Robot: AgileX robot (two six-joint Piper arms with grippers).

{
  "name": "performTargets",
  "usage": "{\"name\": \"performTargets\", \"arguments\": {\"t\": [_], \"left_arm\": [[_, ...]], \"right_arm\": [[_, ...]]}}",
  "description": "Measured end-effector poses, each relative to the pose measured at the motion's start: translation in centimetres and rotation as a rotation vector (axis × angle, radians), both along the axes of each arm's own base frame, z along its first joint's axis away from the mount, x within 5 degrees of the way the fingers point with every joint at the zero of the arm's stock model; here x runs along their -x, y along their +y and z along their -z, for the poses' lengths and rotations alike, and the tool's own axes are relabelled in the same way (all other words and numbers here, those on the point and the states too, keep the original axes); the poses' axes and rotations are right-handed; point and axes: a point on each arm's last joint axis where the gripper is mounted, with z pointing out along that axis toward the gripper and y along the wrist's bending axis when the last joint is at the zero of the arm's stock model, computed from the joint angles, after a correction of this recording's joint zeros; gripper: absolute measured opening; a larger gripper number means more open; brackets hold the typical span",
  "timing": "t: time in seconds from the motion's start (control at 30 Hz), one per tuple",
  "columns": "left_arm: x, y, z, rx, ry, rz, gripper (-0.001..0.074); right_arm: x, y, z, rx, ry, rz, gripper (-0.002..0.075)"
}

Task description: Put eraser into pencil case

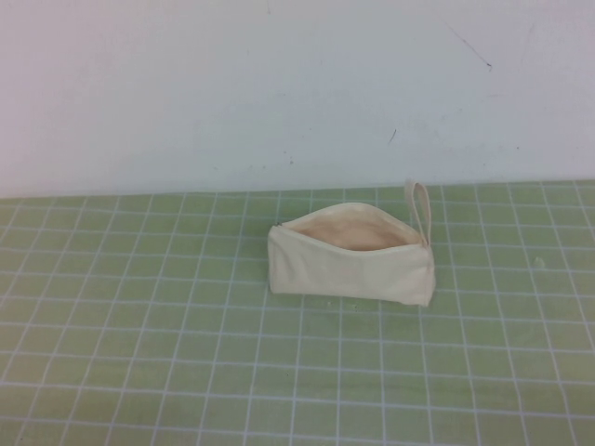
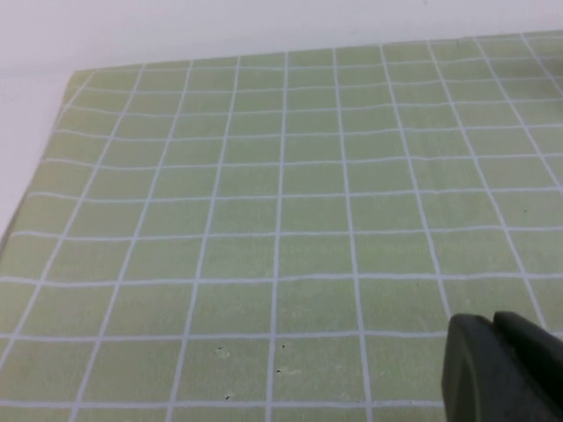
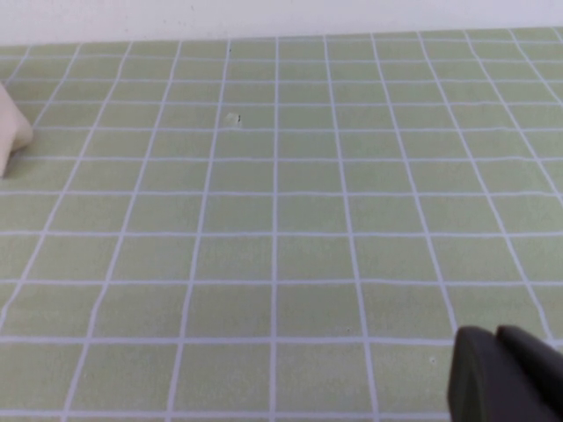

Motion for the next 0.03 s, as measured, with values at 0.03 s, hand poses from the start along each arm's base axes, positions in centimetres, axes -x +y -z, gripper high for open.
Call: {"name": "performTargets", "arguments": {"t": [0.03], "left_arm": [[0.0,0.02,0.0,-0.001,0.0,-0.003,-0.0001]], "right_arm": [[0.0,0.0,0.0,0.0,0.0,0.0,-0.0001]]}}
